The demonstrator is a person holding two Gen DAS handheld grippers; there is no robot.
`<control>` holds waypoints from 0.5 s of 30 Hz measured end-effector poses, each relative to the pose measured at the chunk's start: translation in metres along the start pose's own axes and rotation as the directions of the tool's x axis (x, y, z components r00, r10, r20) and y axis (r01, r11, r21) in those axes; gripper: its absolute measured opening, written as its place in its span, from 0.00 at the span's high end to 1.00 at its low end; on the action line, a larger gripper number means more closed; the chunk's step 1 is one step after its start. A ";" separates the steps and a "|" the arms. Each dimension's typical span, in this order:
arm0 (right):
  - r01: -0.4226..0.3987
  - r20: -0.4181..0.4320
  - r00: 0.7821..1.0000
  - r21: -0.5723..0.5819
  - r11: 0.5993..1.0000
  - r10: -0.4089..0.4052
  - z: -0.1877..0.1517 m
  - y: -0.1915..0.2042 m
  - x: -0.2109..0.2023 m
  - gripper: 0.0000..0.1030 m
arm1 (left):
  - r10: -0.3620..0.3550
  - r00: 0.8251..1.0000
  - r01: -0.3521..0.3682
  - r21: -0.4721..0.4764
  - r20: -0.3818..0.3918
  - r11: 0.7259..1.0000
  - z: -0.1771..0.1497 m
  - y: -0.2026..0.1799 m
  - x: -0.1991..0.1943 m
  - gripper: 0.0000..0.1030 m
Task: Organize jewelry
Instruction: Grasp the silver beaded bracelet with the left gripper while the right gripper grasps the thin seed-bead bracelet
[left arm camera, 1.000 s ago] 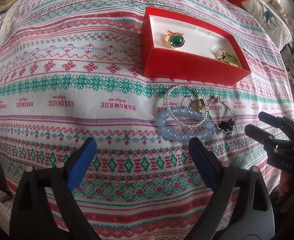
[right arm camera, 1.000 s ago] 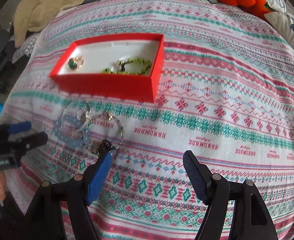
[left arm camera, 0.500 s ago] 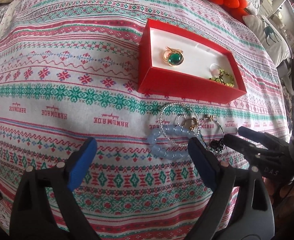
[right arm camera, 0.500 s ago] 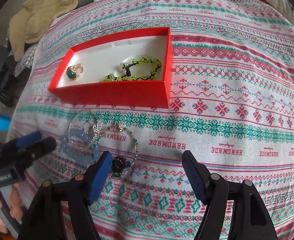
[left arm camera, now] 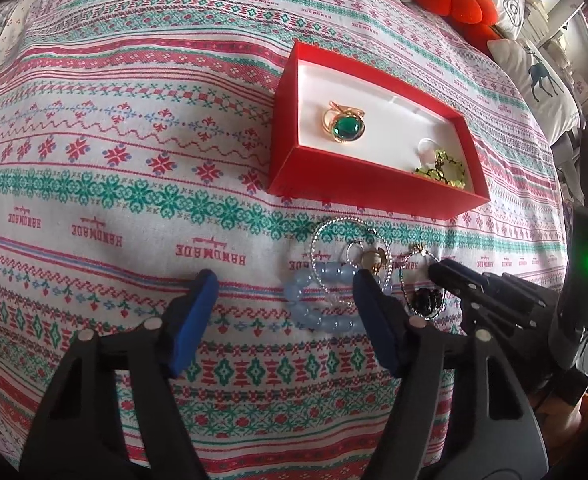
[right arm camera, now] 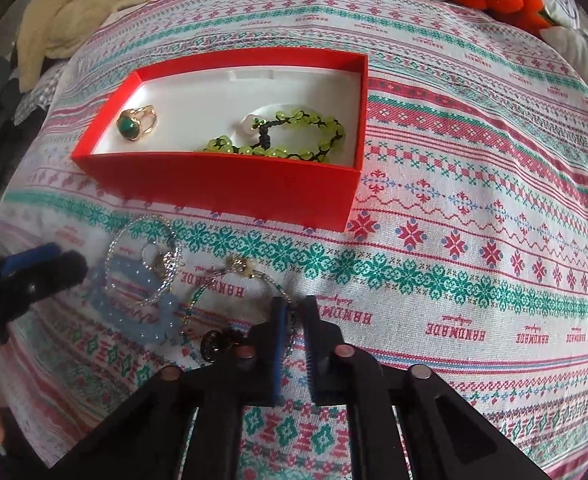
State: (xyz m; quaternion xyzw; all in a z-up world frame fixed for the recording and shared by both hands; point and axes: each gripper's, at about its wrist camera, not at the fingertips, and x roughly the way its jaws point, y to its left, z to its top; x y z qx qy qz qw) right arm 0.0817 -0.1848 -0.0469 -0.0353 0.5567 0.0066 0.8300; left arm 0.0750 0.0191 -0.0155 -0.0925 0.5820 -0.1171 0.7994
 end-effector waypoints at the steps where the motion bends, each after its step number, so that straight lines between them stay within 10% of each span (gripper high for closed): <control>1: -0.007 -0.004 1.000 0.001 1.000 0.007 0.000 0.000 0.000 0.95 | -0.001 1.000 0.001 -0.003 0.001 1.000 0.002 -0.001 0.001 0.37; 15: -0.097 0.068 0.993 -0.008 0.995 0.097 -0.003 -0.005 -0.048 0.97 | 0.016 0.999 -0.016 0.002 -0.028 1.000 0.015 -0.020 0.030 0.73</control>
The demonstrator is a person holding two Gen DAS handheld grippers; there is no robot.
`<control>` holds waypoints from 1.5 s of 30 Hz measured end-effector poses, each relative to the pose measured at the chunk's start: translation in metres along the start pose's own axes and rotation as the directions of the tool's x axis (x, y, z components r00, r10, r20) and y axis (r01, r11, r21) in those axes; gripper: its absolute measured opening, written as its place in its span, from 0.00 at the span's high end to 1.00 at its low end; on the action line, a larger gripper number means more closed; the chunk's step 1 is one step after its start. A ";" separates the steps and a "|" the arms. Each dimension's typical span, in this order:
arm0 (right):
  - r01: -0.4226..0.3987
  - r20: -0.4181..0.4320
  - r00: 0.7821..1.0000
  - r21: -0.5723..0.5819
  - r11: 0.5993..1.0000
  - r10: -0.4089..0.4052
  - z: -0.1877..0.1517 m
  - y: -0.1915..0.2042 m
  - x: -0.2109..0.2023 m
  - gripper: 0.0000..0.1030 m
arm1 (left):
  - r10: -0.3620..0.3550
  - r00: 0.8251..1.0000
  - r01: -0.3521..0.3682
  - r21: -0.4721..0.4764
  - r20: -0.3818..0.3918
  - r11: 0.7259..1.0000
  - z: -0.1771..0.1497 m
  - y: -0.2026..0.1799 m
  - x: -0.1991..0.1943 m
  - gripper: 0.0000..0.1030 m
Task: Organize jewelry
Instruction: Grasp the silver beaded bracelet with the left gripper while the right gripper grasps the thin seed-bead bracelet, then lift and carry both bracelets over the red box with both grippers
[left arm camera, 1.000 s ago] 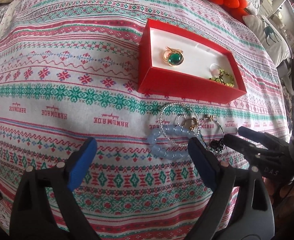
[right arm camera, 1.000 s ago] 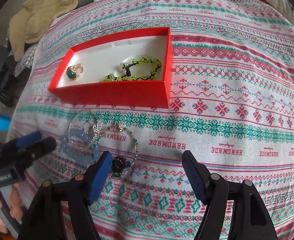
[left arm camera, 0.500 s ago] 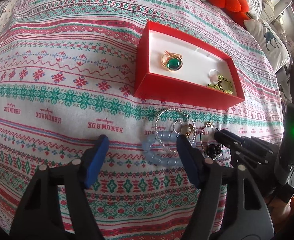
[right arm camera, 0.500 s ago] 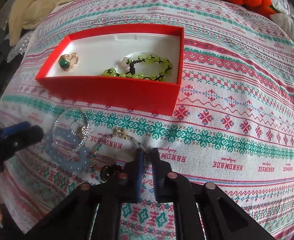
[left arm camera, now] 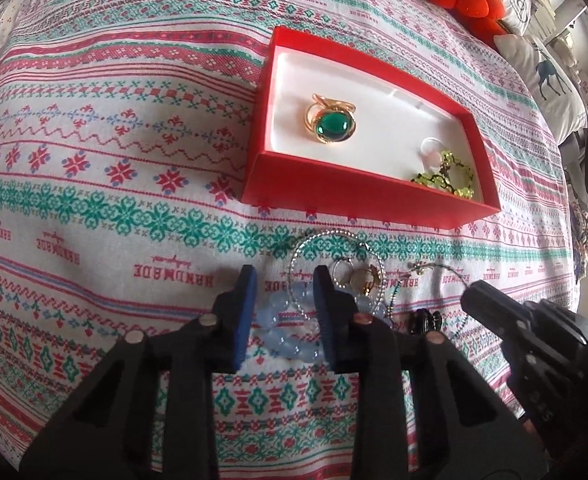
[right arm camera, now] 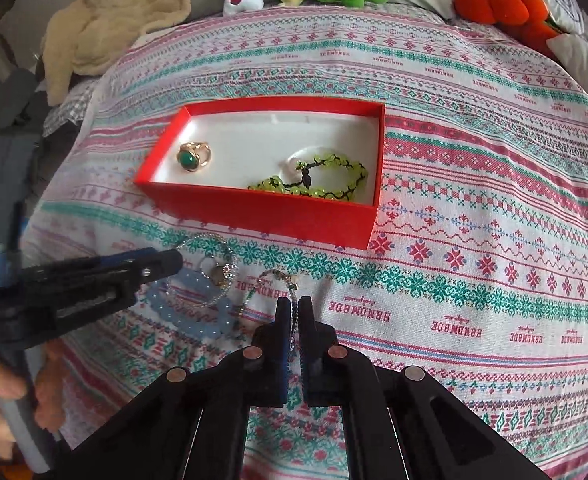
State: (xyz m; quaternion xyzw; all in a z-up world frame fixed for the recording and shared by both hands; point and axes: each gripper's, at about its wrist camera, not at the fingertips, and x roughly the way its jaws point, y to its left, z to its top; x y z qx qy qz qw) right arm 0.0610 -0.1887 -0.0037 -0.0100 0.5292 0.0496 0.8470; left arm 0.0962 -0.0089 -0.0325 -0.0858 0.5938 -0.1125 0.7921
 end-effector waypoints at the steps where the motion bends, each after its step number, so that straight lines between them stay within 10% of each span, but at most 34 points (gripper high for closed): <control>1: -0.003 0.002 1.000 0.000 1.000 0.003 0.000 -0.002 -0.002 0.97 | 0.006 1.000 -0.006 0.000 -0.001 1.000 0.001 -0.001 0.002 0.76; 9: -0.006 -0.003 1.000 0.006 1.000 0.006 0.001 -0.001 0.002 0.96 | 0.038 0.999 -0.039 0.019 0.012 0.999 0.006 -0.013 0.008 0.95; 45: -0.096 0.120 0.989 0.064 0.993 0.088 0.019 -0.007 -0.041 0.96 | -0.136 0.964 0.123 0.068 0.231 0.990 0.012 -0.021 -0.090 0.95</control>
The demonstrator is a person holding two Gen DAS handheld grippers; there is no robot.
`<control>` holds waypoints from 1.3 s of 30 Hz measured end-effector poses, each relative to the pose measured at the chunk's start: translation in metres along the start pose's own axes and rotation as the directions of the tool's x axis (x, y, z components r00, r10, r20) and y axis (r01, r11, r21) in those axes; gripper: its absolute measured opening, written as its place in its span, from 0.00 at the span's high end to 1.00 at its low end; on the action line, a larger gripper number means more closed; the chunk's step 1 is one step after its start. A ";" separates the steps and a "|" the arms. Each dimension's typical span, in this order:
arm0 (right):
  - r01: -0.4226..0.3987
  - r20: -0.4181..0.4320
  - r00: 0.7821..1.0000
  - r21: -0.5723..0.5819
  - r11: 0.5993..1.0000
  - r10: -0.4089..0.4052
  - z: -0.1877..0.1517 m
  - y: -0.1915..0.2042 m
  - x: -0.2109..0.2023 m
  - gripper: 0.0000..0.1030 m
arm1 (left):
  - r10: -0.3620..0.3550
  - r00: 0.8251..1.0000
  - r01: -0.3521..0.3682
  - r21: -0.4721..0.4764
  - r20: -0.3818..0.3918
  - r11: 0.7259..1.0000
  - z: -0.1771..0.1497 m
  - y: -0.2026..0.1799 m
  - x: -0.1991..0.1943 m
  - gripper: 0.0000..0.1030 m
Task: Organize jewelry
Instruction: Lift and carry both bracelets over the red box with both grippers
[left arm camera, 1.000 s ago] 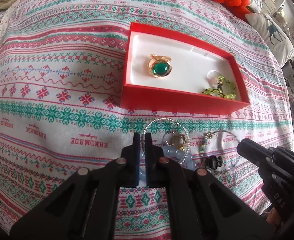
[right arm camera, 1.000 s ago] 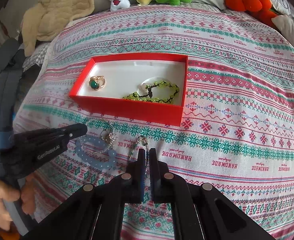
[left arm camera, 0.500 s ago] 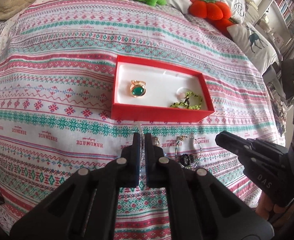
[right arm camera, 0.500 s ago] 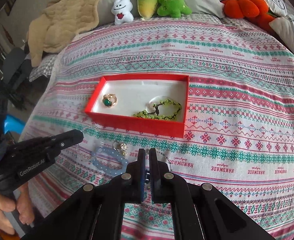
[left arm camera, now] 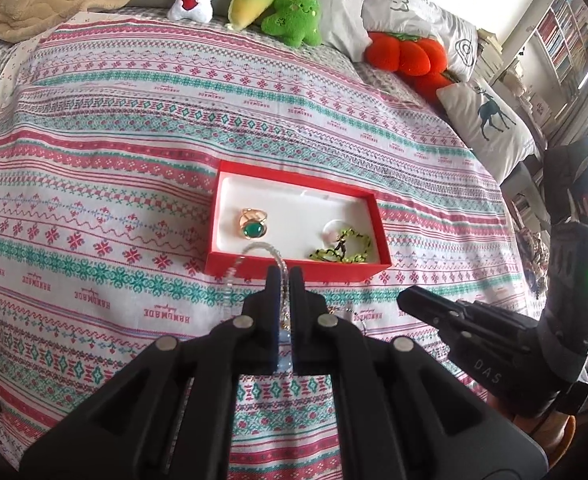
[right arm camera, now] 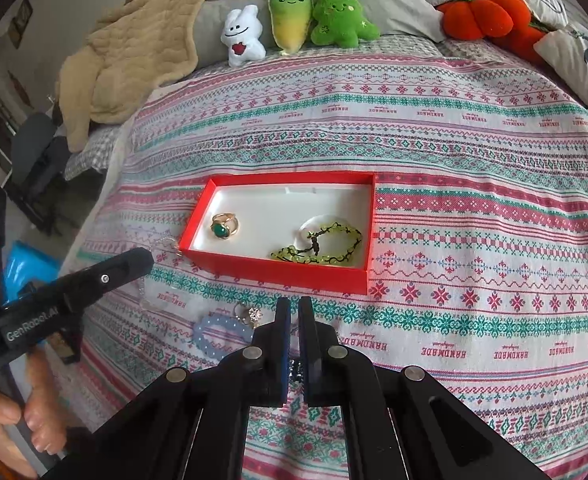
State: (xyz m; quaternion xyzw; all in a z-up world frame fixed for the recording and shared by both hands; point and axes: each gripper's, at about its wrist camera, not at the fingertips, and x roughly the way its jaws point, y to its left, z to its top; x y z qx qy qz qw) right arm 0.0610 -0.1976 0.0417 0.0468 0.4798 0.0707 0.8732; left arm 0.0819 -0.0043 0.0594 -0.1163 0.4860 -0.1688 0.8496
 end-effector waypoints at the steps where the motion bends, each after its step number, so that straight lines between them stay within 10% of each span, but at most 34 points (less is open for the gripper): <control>1: -0.005 -0.013 1.000 0.002 1.000 0.005 0.000 -0.002 0.003 0.96 | -0.004 1.000 0.004 0.000 -0.002 1.000 0.000 -0.002 0.001 0.95; 5: 0.009 -0.109 0.994 0.025 1.000 -0.006 -0.006 -0.013 0.025 0.76 | 0.000 1.000 0.000 0.003 -0.018 1.000 0.000 -0.006 0.007 0.95; 17: 0.071 -0.269 0.961 0.040 0.997 -0.057 -0.017 -0.038 0.083 0.71 | 0.029 0.998 -0.028 0.014 -0.054 1.000 -0.007 -0.009 0.018 0.95; 23: 0.123 -0.236 0.961 -0.108 0.986 -0.146 -0.024 -0.013 0.090 0.97 | 0.038 0.997 -0.037 0.013 -0.062 0.999 -0.008 -0.008 0.021 0.95; 39: -0.042 -0.031 0.999 -0.079 0.996 0.039 -0.006 0.019 0.002 0.97 | -0.013 1.000 0.013 -0.012 -0.010 1.000 0.005 -0.003 0.003 0.95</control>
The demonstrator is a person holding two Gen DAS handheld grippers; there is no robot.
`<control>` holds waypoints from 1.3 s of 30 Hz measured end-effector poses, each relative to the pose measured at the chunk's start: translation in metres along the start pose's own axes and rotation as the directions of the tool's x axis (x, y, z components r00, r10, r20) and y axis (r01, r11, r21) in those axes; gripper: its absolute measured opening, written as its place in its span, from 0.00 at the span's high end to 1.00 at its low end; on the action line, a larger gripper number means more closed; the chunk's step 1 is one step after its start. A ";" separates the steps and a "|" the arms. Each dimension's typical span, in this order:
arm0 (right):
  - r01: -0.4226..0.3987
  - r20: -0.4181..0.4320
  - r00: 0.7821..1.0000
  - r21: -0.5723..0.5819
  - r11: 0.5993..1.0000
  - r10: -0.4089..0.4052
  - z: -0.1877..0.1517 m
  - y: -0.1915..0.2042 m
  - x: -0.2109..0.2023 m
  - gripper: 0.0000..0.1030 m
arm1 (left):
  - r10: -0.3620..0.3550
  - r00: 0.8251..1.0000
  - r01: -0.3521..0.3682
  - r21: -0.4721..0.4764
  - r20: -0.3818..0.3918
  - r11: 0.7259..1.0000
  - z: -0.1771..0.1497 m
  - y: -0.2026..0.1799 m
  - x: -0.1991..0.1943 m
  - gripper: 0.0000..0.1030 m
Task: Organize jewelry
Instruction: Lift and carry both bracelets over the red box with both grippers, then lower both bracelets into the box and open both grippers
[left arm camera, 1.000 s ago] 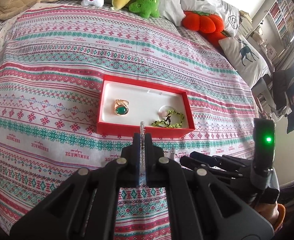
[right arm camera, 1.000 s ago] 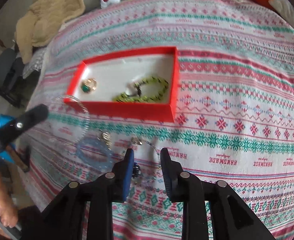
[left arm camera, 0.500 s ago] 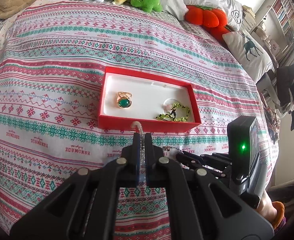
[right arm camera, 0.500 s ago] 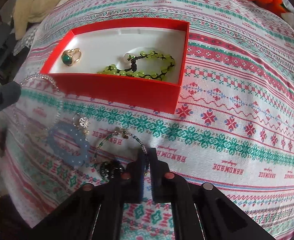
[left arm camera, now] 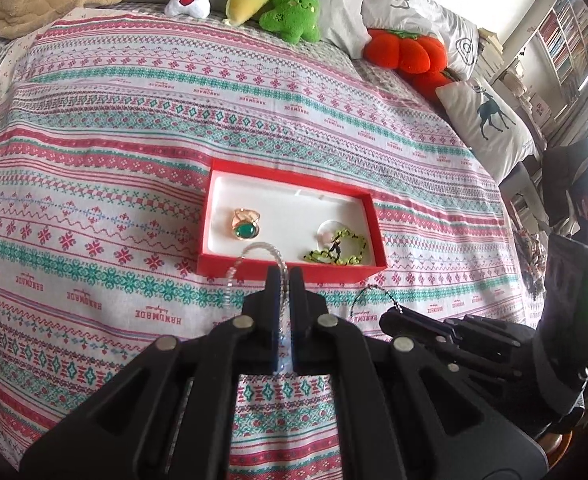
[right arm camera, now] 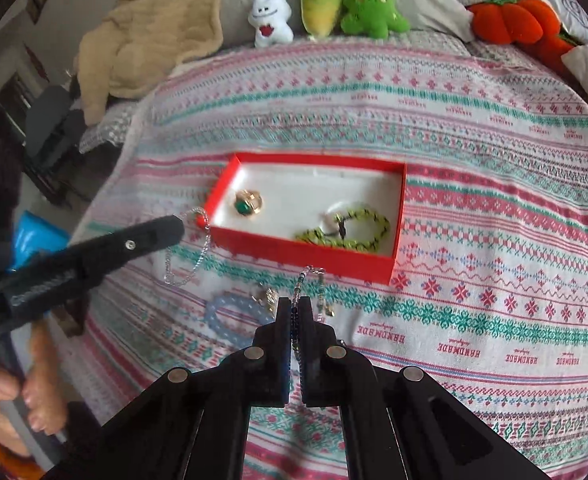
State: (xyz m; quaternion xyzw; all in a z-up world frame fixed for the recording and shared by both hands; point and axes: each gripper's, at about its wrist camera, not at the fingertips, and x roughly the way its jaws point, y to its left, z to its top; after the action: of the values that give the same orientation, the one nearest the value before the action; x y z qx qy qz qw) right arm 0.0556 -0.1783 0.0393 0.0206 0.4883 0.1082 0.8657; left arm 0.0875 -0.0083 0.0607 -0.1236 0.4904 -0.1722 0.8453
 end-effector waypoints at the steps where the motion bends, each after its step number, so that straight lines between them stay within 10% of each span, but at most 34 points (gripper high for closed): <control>1: -0.004 0.013 1.000 0.004 1.000 0.004 0.003 0.000 -0.003 0.97 | -0.005 1.000 0.005 -0.001 0.005 1.000 0.002 -0.001 0.000 0.95; 17: -0.018 0.153 0.988 0.116 0.993 0.000 0.043 -0.026 -0.010 0.97 | -0.113 0.992 0.115 -0.046 0.050 0.992 0.038 -0.006 0.040 0.95; 39: -0.035 0.092 0.995 0.111 0.993 0.025 0.060 -0.022 0.048 0.97 | 0.119 0.993 -0.119 -0.068 0.001 0.991 0.034 0.037 0.062 0.95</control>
State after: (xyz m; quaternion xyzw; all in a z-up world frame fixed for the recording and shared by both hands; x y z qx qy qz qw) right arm 0.1346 -0.1857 0.0272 0.0815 0.4535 0.0925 0.8827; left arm 0.1516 0.0009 0.0142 -0.1234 0.5001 -0.1045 0.8507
